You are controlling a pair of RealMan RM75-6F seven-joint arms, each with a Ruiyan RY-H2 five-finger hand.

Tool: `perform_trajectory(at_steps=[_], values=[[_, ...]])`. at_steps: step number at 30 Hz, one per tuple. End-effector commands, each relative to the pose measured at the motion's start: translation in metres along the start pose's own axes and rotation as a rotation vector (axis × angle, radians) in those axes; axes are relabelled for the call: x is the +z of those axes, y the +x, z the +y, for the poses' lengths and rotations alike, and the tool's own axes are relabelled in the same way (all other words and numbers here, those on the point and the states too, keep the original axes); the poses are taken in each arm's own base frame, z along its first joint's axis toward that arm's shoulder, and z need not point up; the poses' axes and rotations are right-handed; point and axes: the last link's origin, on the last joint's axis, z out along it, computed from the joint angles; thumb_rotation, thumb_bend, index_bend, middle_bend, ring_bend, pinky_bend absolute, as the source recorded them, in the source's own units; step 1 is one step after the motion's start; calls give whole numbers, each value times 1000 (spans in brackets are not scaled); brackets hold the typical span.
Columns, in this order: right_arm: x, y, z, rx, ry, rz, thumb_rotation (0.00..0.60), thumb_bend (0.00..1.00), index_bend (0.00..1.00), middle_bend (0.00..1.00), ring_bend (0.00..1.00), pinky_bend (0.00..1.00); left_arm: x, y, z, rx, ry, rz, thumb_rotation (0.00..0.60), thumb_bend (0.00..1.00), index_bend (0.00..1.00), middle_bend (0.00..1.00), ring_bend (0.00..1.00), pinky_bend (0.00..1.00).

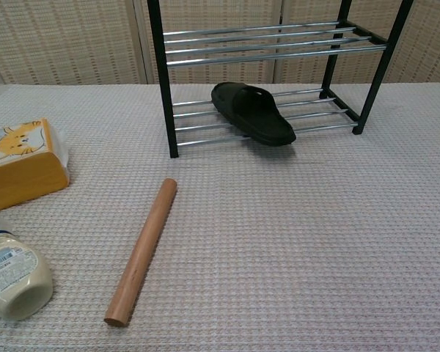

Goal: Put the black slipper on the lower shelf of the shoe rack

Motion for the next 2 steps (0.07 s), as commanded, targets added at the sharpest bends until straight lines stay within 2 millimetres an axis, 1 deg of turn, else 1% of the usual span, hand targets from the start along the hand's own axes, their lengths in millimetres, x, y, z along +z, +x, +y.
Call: perform_trajectory(at_steps=[1,2], values=[[-28,4,12,-4,-25,6,600,160,0,146,29,99,3,0,8,6,-22,-4,600,229,221,178,212,293],[-35,4,15,1,-33,10,600,159,0,149,29,99,4,0,10,4,-25,-2,600,229,221,178,212,293]])
